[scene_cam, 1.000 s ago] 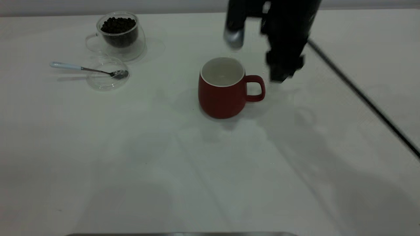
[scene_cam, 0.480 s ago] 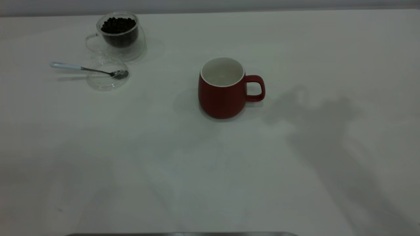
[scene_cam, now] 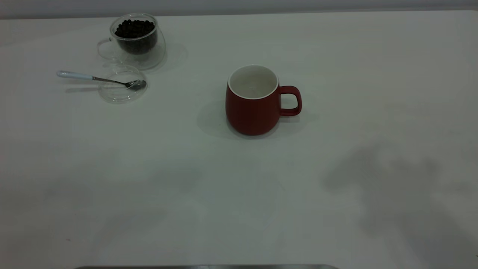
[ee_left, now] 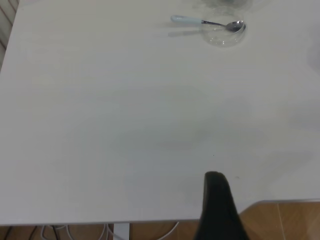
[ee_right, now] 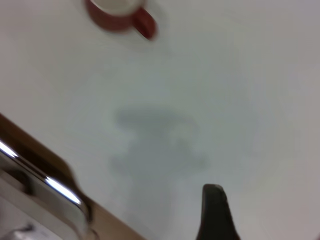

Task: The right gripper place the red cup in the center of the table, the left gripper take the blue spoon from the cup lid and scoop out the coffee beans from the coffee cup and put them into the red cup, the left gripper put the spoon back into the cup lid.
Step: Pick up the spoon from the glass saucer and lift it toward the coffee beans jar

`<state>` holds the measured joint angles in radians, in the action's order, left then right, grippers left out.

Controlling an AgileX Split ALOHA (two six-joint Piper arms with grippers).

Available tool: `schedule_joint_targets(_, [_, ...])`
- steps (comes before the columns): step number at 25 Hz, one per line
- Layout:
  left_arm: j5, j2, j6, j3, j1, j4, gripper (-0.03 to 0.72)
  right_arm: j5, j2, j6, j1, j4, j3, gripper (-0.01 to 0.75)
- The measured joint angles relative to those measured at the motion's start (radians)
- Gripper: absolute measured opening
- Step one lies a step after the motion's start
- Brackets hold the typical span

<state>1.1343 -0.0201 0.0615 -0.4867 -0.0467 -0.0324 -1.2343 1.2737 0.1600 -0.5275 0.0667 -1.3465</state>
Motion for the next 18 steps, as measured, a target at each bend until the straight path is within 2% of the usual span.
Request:
schedule_joint_targets(4, [0.0, 0.0, 0.0, 0.0, 0.0, 0.0, 0.558, 0.0, -0.197, -0.007, 0.0, -0.083, 0.082, 0.522])
schedule_joint_targets(9, [0.0, 0.0, 0.0, 0.0, 0.0, 0.0, 0.558, 0.0, -0.411, -0.011, 0.0, -0.091, 0.203, 0.496])
schedule_joint_targets(14, [0.0, 0.0, 0.0, 0.0, 0.0, 0.0, 0.558, 0.0, -0.569, -0.112, 0.0, -0.093, 0.289, 0.466])
schedule_joint_targets(18, [0.0, 0.0, 0.0, 0.0, 0.0, 0.0, 0.558, 0.0, -0.664, -0.169, 0.015, -0.067, 0.452, 0.442])
